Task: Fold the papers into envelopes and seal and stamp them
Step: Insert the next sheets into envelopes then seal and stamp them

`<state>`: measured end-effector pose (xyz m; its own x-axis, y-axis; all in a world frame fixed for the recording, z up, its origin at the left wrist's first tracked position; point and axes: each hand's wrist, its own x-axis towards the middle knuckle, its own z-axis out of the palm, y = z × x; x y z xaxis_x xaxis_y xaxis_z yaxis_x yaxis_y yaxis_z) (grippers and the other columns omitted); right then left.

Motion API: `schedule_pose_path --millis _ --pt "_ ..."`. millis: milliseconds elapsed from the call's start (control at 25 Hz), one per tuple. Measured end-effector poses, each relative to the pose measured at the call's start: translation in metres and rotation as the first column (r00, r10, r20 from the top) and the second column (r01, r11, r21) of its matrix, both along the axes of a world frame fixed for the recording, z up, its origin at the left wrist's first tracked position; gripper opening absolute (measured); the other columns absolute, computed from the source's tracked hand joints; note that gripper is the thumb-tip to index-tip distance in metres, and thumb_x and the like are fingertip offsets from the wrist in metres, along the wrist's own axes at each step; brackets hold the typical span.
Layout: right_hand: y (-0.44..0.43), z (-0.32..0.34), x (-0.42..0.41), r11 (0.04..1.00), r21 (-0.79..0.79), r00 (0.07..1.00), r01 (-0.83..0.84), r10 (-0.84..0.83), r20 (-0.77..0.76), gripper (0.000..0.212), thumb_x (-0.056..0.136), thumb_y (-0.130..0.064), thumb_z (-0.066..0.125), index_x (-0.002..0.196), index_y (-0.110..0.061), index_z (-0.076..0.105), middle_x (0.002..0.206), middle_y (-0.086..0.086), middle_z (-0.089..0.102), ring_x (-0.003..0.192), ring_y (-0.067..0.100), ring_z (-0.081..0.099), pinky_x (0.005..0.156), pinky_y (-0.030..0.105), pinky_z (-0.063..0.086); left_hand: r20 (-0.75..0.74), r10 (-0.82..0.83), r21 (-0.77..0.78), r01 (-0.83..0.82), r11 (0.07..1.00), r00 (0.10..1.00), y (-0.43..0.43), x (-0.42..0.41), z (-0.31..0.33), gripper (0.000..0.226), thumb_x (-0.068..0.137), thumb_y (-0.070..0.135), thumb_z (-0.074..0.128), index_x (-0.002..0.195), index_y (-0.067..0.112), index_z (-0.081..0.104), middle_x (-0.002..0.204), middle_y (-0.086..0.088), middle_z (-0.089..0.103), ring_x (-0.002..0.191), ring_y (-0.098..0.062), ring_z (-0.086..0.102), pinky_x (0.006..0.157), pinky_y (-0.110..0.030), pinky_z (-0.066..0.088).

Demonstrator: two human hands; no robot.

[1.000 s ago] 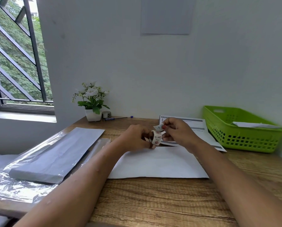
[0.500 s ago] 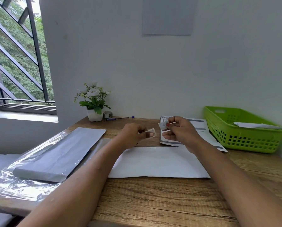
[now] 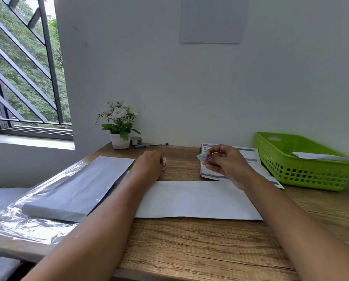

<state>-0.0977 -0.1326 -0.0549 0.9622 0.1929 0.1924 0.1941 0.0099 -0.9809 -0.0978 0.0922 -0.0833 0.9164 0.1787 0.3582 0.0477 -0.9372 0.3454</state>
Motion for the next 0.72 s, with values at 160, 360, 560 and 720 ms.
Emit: schedule_pose_path --millis 160,360,560,720 --pt "-0.007 0.002 0.0 0.99 -0.138 0.996 -0.018 0.031 0.086 0.022 0.079 0.014 0.063 0.084 -0.007 0.064 0.086 0.013 0.065 0.082 0.018 0.065 0.064 0.016 0.056 0.013 0.032 -0.052 -0.031 0.998 0.999 -0.012 -0.006 0.002 0.04 0.09 0.005 0.046 0.128 0.016 0.051 0.118 -0.015 0.061 0.107 -0.032 0.058 0.079 -0.035 0.044" --pt "-0.023 0.012 0.002 0.987 -0.158 0.996 0.012 0.002 0.092 0.021 0.088 0.003 0.058 0.093 -0.017 0.061 0.085 0.01 0.072 0.084 0.016 0.068 0.082 0.033 0.057 -0.011 -0.117 -0.051 0.116 0.992 0.993 -0.039 -0.013 0.013 0.05 0.087 0.004 0.045 0.133 0.024 0.043 0.116 -0.01 0.063 0.104 -0.028 0.059 0.079 -0.038 0.051" --pt "-0.046 0.009 -0.011 0.983 -0.172 0.987 0.058 -0.03 0.159 0.032 0.081 0.016 0.06 0.091 -0.014 0.054 0.076 0.009 0.07 0.079 0.02 0.068 0.074 0.028 0.06 0.08 -0.485 -0.367 0.478 0.798 0.871 -0.094 -0.038 0.016 0.042 0.092 0.03 0.056 0.131 0.037 0.042 0.106 0.005 0.07 0.094 -0.016 0.064 0.083 -0.036 0.053" --pt "-0.041 -0.003 -0.021 0.975 -0.207 0.986 0.081 -0.048 0.158 0.034 0.075 0.012 0.068 0.092 -0.015 0.054 0.081 0.009 0.068 0.075 0.025 0.067 0.073 0.032 0.059 0.132 -0.524 -0.518 0.509 0.687 0.842 -0.101 -0.039 0.006 0.039 0.089 0.028 0.062 0.125 0.033 0.046 0.094 0.005 0.071 0.07 -0.005 0.063 0.057 -0.017 0.048"
